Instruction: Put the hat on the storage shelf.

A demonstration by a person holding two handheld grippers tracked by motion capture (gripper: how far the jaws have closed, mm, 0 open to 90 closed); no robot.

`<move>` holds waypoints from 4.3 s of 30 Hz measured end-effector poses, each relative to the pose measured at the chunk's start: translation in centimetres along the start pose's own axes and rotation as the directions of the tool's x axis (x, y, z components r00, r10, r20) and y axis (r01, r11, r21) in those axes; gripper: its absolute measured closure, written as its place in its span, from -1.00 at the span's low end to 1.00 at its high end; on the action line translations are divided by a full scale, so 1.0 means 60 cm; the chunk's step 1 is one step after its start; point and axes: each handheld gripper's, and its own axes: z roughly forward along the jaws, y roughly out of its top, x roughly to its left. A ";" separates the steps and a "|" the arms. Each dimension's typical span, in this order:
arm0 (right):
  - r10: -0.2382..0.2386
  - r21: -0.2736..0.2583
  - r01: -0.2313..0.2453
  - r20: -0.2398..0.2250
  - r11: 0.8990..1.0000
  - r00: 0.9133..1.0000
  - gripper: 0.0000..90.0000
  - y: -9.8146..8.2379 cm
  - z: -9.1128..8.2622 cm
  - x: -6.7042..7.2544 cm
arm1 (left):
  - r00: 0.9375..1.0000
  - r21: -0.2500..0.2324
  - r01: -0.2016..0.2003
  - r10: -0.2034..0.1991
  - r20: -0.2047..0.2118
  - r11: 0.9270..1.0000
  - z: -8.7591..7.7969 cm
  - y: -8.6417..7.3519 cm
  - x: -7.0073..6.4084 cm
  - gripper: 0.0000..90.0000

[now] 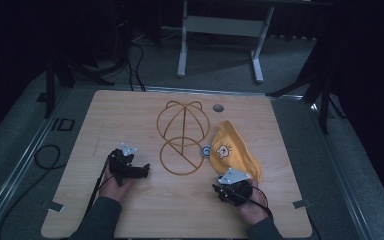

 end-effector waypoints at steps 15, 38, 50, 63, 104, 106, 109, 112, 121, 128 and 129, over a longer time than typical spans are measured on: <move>0.076 0.076 -0.081 0.061 0.994 0.995 0.41 -0.015 0.023 -0.027 | 1.000 -0.001 0.000 0.000 0.000 1.000 0.000 0.000 0.000 -1.00; 0.062 0.097 -0.069 0.069 0.993 0.996 0.85 0.006 0.015 -0.031 | 1.000 0.000 0.000 0.000 0.000 1.000 0.000 0.000 0.000 -1.00; 0.068 0.060 -0.072 0.069 0.996 0.995 0.86 0.031 0.006 -0.040 | 1.000 0.001 0.000 0.000 0.000 1.000 0.000 0.000 0.000 -1.00; 0.051 0.014 -0.052 0.100 0.999 0.994 0.86 0.070 -0.015 -0.055 | 1.000 0.001 0.000 0.000 0.000 1.000 0.000 0.000 0.000 -1.00; 0.149 -0.216 -0.124 0.102 0.969 0.984 0.86 0.109 -0.154 -0.115 | 1.000 -0.001 0.003 -0.003 0.000 1.000 0.000 0.000 0.000 -1.00; 0.153 -0.201 -0.128 0.115 0.971 0.982 0.84 0.099 -0.154 -0.117 | 1.000 -0.002 0.003 -0.003 0.000 1.000 0.000 0.000 0.000 -1.00; 0.161 -0.180 -0.146 0.073 0.973 0.984 0.68 0.082 -0.159 -0.123 | 1.000 -0.002 0.003 -0.003 0.000 1.000 0.000 0.000 0.000 -1.00; 0.153 -0.154 -0.141 0.069 0.978 0.986 0.61 0.074 -0.163 -0.127 | 1.000 -0.002 0.003 -0.003 0.000 1.000 0.000 0.000 0.000 -1.00; 0.164 -0.124 -0.157 0.053 0.980 0.985 0.59 0.078 -0.157 -0.138 | 1.000 0.001 0.003 -0.003 0.000 1.000 0.000 0.000 0.000 -1.00; 0.159 -0.078 -0.155 0.054 0.985 0.986 0.58 0.086 -0.146 -0.148 | 1.000 0.001 0.002 -0.002 0.000 1.000 0.000 0.000 0.000 -1.00; 0.155 -0.069 -0.151 0.056 0.986 0.986 0.57 0.088 -0.145 -0.150 | 1.000 0.001 0.003 -0.003 0.000 1.000 0.000 0.000 0.000 -1.00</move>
